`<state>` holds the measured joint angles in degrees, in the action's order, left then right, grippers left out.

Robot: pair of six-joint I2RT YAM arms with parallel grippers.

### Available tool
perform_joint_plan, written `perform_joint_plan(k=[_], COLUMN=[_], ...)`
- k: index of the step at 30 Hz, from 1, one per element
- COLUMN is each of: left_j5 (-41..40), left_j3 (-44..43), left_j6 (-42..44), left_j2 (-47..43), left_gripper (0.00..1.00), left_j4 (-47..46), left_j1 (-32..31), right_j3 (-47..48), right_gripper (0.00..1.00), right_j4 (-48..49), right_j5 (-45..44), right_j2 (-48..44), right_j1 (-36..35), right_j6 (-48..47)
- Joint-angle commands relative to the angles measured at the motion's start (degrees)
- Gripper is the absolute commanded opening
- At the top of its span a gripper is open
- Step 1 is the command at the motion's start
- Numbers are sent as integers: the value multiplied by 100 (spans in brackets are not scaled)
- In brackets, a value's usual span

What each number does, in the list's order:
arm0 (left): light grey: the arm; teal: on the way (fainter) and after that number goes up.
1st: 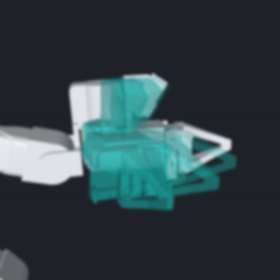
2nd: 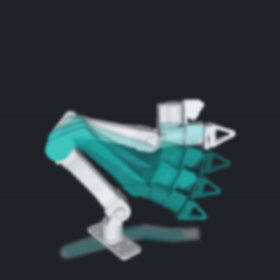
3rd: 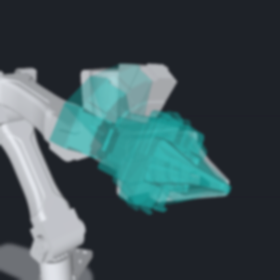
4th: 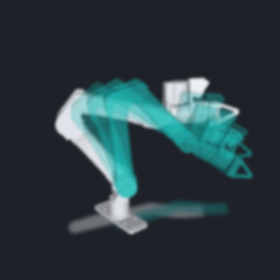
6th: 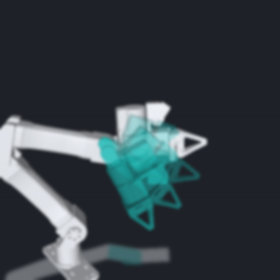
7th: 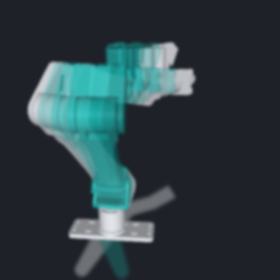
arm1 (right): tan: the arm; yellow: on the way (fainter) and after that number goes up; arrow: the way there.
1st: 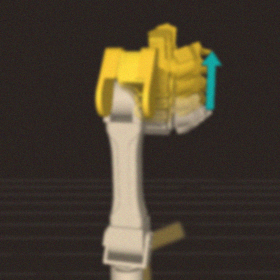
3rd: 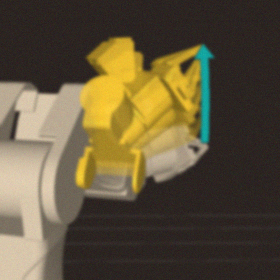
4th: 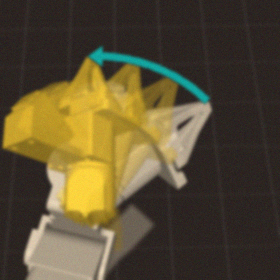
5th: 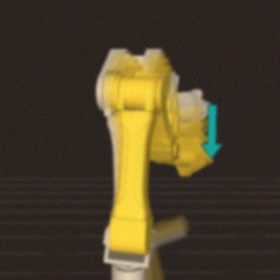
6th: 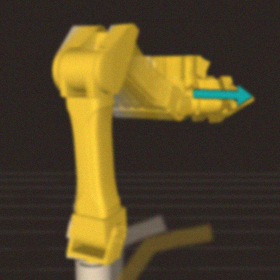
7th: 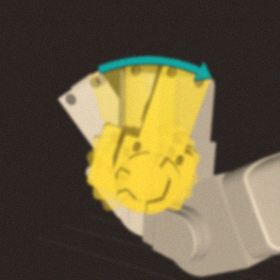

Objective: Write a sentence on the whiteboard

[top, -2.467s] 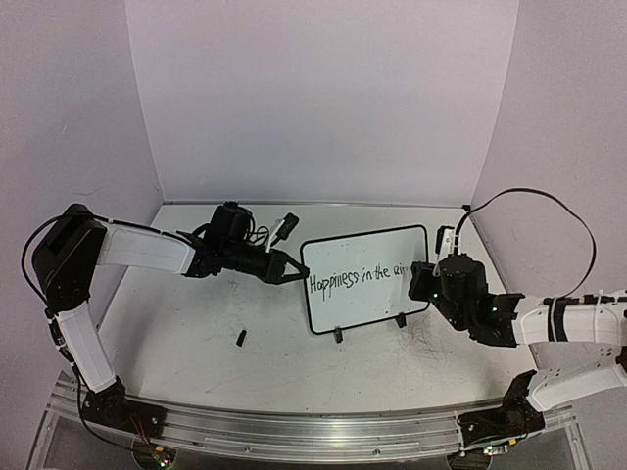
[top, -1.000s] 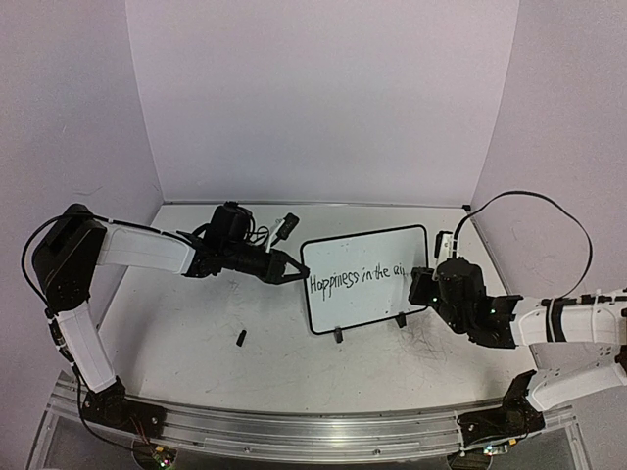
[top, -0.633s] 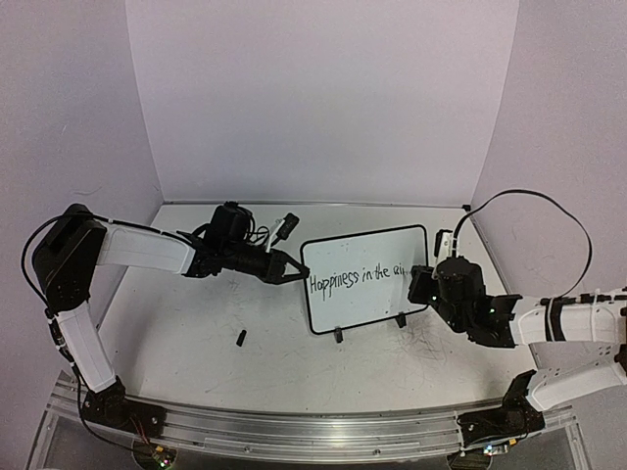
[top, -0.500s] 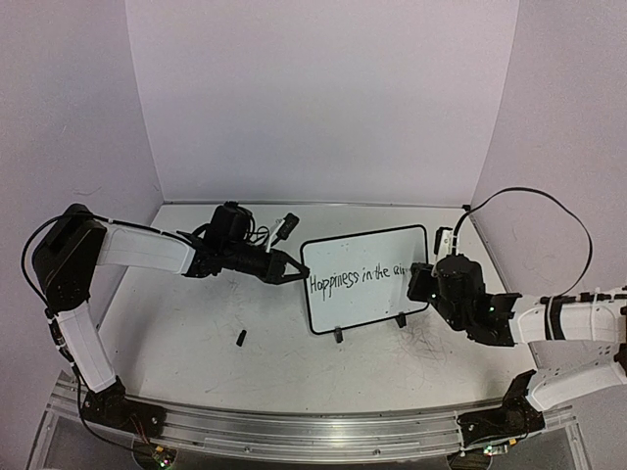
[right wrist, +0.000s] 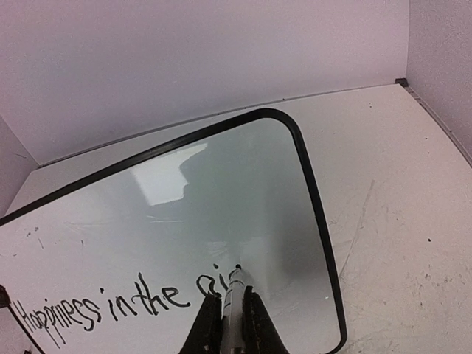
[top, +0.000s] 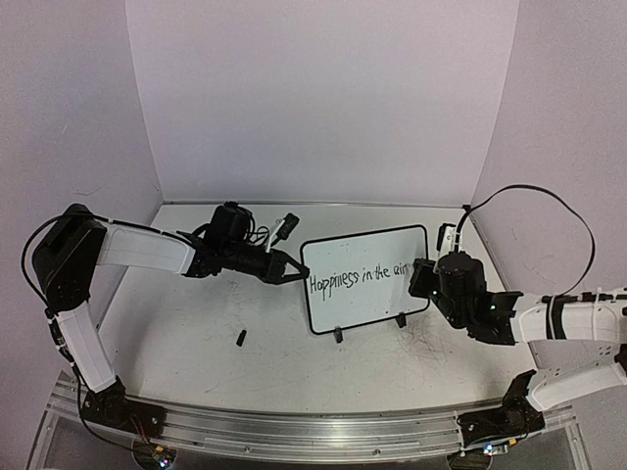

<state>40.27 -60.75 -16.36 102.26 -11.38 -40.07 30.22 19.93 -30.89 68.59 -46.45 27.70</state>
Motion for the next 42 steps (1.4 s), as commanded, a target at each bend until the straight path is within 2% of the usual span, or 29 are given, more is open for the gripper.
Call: perform_joint_plan(k=[1,9,34,42], left_j5=[141,154,111,125], left_j3=[-130,-136,-131,-131], left_j6=[28,25,54,49], left_j2=[-146,-138,-162,-150], left_gripper=[0,0,0,0], left_j4=[319,320,320,320], left_j1=[-123,-126,-123,-126], right_j3=[6,-57,-121,-90], right_gripper=[0,0,0,0], right_j4=[-30,-28,-366,-208], right_j5=[5,370,0,-14], right_j2=[-420,-417,-309,-220], right_j1=[43,41,59,76], right_j6=[81,38,244,186])
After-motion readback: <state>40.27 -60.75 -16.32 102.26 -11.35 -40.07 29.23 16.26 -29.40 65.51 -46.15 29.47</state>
